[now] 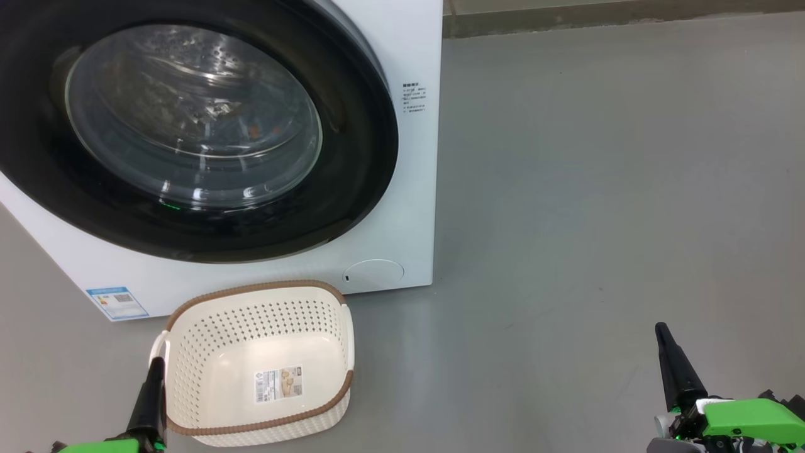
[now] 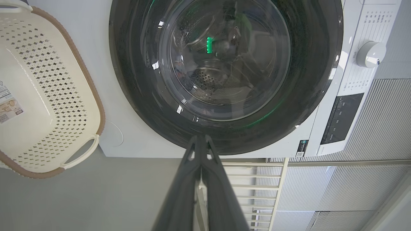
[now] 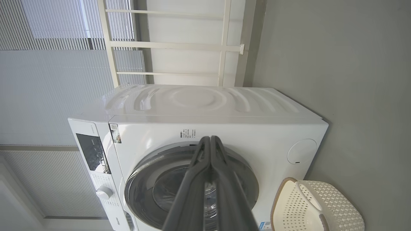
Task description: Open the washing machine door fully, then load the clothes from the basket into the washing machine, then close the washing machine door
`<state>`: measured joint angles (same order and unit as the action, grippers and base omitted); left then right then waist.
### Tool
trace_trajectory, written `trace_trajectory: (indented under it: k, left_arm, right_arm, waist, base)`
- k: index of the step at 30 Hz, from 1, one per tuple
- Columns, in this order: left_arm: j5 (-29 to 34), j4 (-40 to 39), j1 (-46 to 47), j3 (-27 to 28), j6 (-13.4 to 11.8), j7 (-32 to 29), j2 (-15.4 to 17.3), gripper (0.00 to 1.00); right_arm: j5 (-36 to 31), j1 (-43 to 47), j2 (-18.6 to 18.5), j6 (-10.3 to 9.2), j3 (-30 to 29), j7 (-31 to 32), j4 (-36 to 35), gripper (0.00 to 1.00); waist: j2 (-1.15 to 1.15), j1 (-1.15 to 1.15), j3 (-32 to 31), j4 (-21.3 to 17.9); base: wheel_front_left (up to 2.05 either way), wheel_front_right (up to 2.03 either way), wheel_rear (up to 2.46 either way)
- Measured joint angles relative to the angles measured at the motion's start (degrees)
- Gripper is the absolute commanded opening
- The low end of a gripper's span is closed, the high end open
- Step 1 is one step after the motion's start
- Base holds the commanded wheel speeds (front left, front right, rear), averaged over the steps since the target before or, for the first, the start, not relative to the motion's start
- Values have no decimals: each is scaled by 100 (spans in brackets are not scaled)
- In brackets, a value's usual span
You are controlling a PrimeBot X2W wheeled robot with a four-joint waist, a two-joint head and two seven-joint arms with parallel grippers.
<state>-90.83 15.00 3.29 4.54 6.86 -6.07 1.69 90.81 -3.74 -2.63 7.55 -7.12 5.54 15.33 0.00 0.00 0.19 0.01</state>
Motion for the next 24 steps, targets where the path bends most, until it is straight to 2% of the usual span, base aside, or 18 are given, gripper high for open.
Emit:
trace_trajectory:
  k: [24]
  left_arm:
    - [-113, 19, 64, 5, 2, -23, 4, 0]
  right_arm:
    - [154, -11, -1, 0, -34, 42, 8, 0]
  waist:
    - [0, 0, -1, -1]
  base:
    - [0, 0, 0]
